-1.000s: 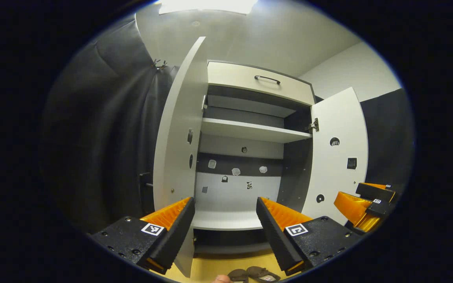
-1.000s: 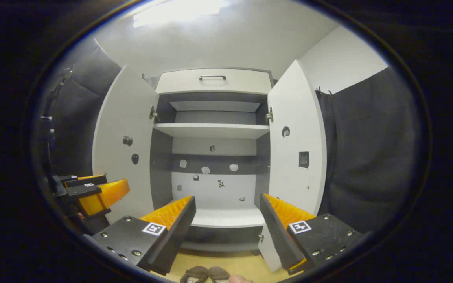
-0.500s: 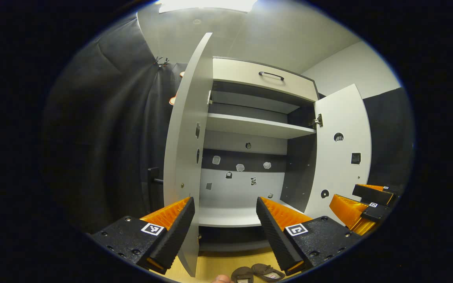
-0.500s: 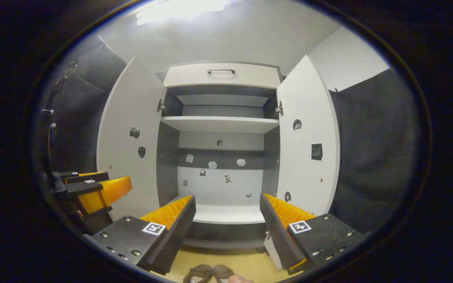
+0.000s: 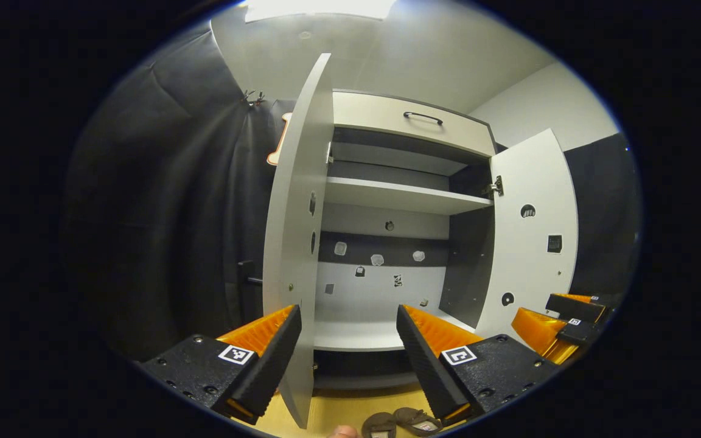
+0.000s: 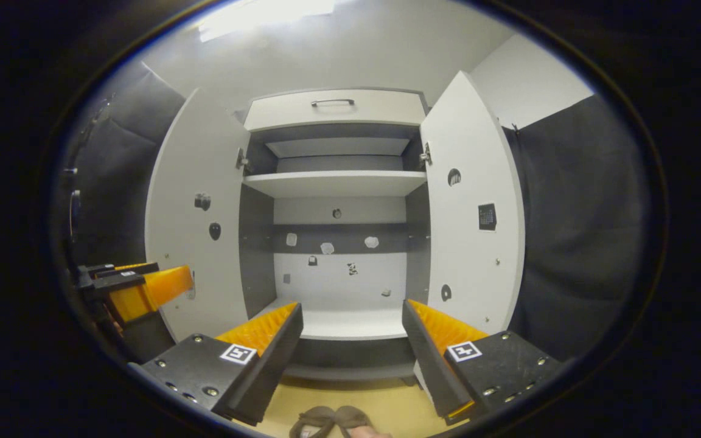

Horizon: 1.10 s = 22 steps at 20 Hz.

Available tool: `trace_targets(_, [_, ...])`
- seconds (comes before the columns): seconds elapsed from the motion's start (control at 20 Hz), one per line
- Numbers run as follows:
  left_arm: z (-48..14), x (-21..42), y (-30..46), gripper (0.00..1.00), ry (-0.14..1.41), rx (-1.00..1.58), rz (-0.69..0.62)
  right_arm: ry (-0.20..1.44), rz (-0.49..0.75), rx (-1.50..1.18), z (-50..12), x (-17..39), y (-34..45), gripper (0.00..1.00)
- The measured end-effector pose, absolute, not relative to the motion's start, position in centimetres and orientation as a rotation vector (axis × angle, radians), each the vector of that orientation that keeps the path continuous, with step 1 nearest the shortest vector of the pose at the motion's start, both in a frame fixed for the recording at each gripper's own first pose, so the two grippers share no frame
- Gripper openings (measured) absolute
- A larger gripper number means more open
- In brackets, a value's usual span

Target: Grab one shoe with the right hand and put it into the shoe cabinet, grab the other shoe with the left hand and put it into the shoe cabinet; then close the right door with the right hand and the left door with the left hand.

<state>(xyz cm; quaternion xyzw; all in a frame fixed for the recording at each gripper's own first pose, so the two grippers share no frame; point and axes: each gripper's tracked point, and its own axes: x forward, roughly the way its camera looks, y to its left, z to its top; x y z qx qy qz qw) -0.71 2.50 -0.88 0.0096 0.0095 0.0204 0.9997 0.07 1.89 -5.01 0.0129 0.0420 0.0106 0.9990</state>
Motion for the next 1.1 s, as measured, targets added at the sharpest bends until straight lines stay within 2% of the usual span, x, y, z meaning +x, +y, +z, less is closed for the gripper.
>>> trace_targets(0.2, [-1.1, -0.9, 2.7, 0.96, 0.027, 0.014, 0.049, 0.144, 0.008, 0.017, -10.3, -0.3, 1.1, 0.97])
trace_targets(0.55, [-1.5, -1.3, 3.8, 0.96, 0.036, 0.019, 0.070, 0.424, -0.042, -0.028, -24.7, -2.1, -0.2, 0.98])
trace_targets(0.95, [-1.9, -1.8, 4.7, 0.96, 0.047, 0.031, 0.080, 0.752, 0.052, -0.064, -38.9, -6.0, 2.0, 0.98])
trace_targets(1.0, [-2.0, -1.9, 4.9, 0.96, 0.050, 0.030, 0.085, 0.777, 0.072, -0.067, -40.1, -6.3, 2.6, 0.92])
trace_targets(1.05, [-2.1, -1.9, 5.1, 0.96, 0.053, 0.029, 0.089, 0.804, 0.074, -0.083, -41.3, -6.6, 2.6, 0.92])
trace_targets(1.1, [-2.2, -2.1, 5.3, 0.96, 0.057, 0.029, 0.093, 0.831, 0.092, -0.091, -42.4, -6.8, 2.8, 0.86])
